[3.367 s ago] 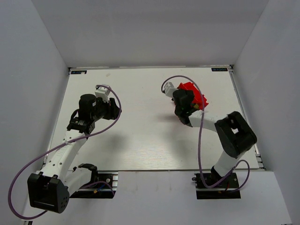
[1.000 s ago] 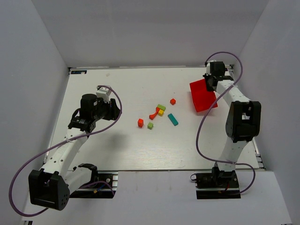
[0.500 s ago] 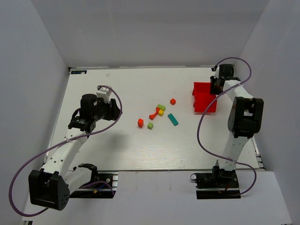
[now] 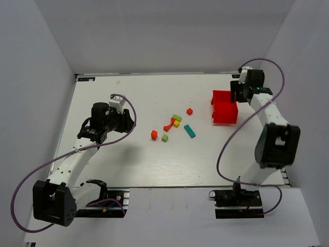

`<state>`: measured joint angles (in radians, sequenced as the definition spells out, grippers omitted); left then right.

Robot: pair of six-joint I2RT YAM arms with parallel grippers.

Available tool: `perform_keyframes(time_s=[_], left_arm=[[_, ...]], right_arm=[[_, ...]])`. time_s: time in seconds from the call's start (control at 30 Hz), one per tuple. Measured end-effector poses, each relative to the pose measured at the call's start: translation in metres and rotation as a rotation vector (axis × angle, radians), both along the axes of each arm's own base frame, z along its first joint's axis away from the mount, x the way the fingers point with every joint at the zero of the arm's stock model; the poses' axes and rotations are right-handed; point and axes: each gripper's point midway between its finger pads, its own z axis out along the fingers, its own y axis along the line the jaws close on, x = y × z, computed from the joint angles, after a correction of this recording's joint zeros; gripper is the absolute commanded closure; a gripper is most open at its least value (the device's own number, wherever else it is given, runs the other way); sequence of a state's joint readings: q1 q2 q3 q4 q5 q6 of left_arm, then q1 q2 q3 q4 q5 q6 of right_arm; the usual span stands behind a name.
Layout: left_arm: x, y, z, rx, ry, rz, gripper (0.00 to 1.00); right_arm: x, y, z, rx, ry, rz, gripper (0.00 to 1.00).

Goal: Build the wood block tower

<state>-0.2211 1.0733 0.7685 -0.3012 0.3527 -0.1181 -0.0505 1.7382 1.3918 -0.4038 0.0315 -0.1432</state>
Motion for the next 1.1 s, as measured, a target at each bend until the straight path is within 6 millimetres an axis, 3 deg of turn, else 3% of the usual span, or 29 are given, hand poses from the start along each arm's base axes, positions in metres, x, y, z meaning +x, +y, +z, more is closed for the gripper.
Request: perform_keyframes(time_s=[0.03,0.1,0.13,0.2,0.23,0.27,0.3,0.33,0.37,0.4,0.5,0.63,0.67,0.7,0.77,0.83,0.97,1.1], left_arm=[[0.000,-0.002,-0.004,0.005,0.013,-0.007,0.54],[0.003,-0.008,-0.010,0.012,0.043,-0.024,0.66],[0.005,-0.011,-0.011,0.014,0.056,-0.030,0.67],[0.009,-0.018,-0.015,0.027,0.075,-0.048,0.67],[0.010,-0.021,-0.017,0.034,0.083,-0.057,0.67],[0.010,-0.025,-0.020,0.045,0.094,-0.064,0.64],[0.010,-0.027,-0.023,0.056,0.102,-0.072,0.58],[0.008,-0.029,-0.026,0.066,0.110,-0.080,0.55],[0.007,-0.032,-0.029,0.075,0.118,-0.090,0.52],[0.005,-0.036,-0.031,0.083,0.125,-0.100,0.49],[0.003,-0.047,-0.033,0.108,0.135,-0.136,0.42],[0.008,-0.071,-0.035,0.163,0.137,-0.183,0.40],[0.009,-0.076,-0.037,0.183,0.141,-0.188,0.40],[0.010,-0.080,-0.039,0.203,0.145,-0.185,0.40],[0.008,-0.087,-0.047,0.246,0.159,-0.177,0.40],[0.004,-0.089,-0.055,0.291,0.180,-0.157,0.40],[0.001,-0.095,-0.069,0.377,0.217,-0.111,0.38],[0.005,-0.103,-0.087,0.470,0.248,-0.069,0.35]], right_arm=[[-0.005,0.003,0.022,-0.003,-0.061,0.022,0.76],[-0.019,0.013,0.068,0.004,-0.184,0.084,0.97],[-0.026,0.022,0.094,0.017,-0.258,0.127,1.00],[-0.041,0.040,0.137,0.035,-0.384,0.215,0.97],[-0.048,0.051,0.150,0.047,-0.427,0.256,0.90],[-0.054,0.061,0.159,0.054,-0.461,0.298,0.70],[-0.058,0.071,0.162,0.064,-0.472,0.332,0.57],[-0.061,0.079,0.161,0.066,-0.473,0.368,0.42],[-0.062,0.085,0.157,0.067,-0.468,0.395,0.16],[-0.061,0.089,0.148,0.069,-0.446,0.413,0.10],[-0.061,0.097,0.112,0.074,-0.357,0.472,0.10],[-0.085,0.121,0.081,0.132,-0.269,0.597,0.10],[-0.092,0.131,0.079,0.150,-0.260,0.637,0.17],[-0.097,0.140,0.079,0.165,-0.257,0.674,0.54],[-0.105,0.159,0.083,0.197,-0.256,0.729,0.91],[-0.110,0.173,0.086,0.220,-0.251,0.758,0.94],[-0.118,0.195,0.084,0.258,-0.224,0.792,0.67],[-0.123,0.207,0.072,0.256,-0.189,0.808,0.60]])
